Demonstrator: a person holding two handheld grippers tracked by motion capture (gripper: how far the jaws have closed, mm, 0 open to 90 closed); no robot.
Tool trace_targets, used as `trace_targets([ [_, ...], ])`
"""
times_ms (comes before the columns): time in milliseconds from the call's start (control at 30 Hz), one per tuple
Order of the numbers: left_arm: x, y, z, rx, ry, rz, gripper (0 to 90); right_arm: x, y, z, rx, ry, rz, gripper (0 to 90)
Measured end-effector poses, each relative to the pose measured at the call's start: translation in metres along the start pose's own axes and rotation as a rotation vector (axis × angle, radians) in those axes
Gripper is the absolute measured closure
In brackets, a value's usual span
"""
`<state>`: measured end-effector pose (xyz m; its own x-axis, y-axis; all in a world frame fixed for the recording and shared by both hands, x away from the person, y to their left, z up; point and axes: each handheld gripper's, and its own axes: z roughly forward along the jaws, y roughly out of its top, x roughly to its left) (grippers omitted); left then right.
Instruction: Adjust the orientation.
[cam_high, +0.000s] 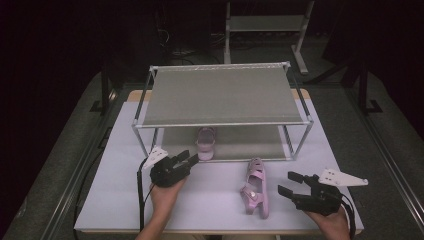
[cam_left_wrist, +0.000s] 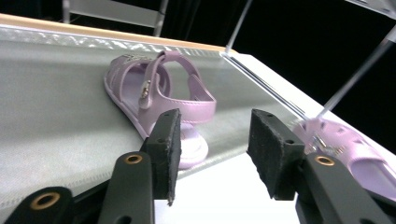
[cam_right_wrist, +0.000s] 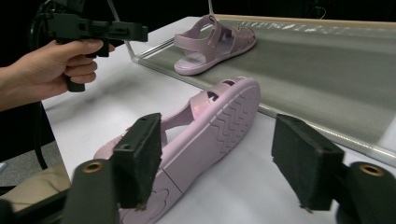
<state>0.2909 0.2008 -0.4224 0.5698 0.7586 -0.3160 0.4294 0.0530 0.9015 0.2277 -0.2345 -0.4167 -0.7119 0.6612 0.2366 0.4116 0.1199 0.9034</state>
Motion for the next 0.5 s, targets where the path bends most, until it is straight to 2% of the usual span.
trace_targets([
  [100, -0.001, 0.001, -0.007, 0.006, -0.021, 0.011, 49.7, 0.005, 0.002, 0.002, 0.002, 0.011, -0.014, 42.2],
  [233, -0.005, 0.000, -0.017, 0.024, -0.039, 0.065, 43.1, 0.012, 0.004, 0.007, 0.020, 0.007, -0.035, 47.1],
  [367, -0.005, -0.004, -0.027, 0.035, -0.062, 0.076, 38.9, 0.017, 0.005, 0.011, 0.039, 0.003, -0.055, 56.7],
  [500, -0.003, -0.007, -0.036, 0.045, -0.078, 0.074, 35.1, 0.024, 0.005, 0.014, 0.052, -0.031, -0.065, 64.4],
])
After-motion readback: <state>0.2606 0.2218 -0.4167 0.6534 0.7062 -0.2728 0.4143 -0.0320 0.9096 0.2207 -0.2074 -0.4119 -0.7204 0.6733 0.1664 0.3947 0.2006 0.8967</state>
